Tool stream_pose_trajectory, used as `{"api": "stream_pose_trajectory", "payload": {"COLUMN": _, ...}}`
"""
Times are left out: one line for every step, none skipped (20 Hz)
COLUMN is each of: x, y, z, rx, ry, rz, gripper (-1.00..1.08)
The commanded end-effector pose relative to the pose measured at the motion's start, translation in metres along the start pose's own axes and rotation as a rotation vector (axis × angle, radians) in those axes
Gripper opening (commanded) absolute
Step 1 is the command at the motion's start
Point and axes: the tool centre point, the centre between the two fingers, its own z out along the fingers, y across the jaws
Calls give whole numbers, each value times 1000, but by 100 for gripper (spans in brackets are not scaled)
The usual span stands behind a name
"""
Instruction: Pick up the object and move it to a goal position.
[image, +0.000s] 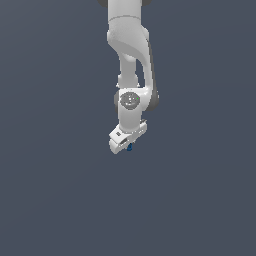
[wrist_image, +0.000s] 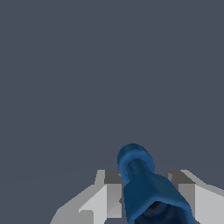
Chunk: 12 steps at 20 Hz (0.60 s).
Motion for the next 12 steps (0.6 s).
{"api": "stream_pose_trajectory", "payload": {"x": 0, "y": 0, "z": 0, "rx": -1, "ry": 1, "rz": 0, "gripper": -100}}
{"api": "stream_pose_trajectory", "payload": {"x": 0, "y": 0, "z": 0, "rx": -1, "ry": 1, "rz": 0, "gripper": -100}}
{"api": "stream_pose_trajectory", "payload": {"x": 0, "y": 0, "z": 0, "rx": -1, "ry": 1, "rz": 0, "gripper": -100}}
{"api": "stream_pose_trajectory", "payload": {"x": 0, "y": 0, "z": 0, "rx": -1, "ry": 1, "rz": 0, "gripper": -100}}
{"api": "stream_pose_trajectory", "payload": {"x": 0, "y": 0, "z": 0, "rx": -1, "ry": 1, "rz": 0, "gripper": -100}}
{"api": "stream_pose_trajectory", "payload": {"x": 0, "y": 0, "z": 0, "rx": -1, "ry": 1, "rz": 0, "gripper": -100}}
{"api": "stream_pose_trajectory", "payload": {"x": 0, "y": 0, "z": 0, "rx": -1, "ry": 1, "rz": 0, "gripper": -100}}
{"api": "stream_pose_trajectory", "payload": {"x": 0, "y": 0, "z": 0, "rx": -1, "ry": 1, "rz": 0, "gripper": -100}}
{"api": "stream_pose_trajectory", "payload": {"x": 1, "y": 0, "z": 0, "rx": -1, "ry": 1, "rz": -1, "gripper": -100}}
{"api": "stream_pose_trajectory", "payload": {"x": 1, "y": 0, "z": 0, "rx": -1, "ry": 1, "rz": -1, "gripper": -100}}
{"api": "stream_pose_trajectory", "payload": {"x": 2, "y": 0, "z": -1, "rx": -1, "ry": 1, "rz": -1, "gripper": -100}}
{"api": "stream_pose_trajectory", "payload": {"x": 3, "y": -1, "z": -2, "rx": -1, "ry": 1, "rz": -1, "gripper": -100}}
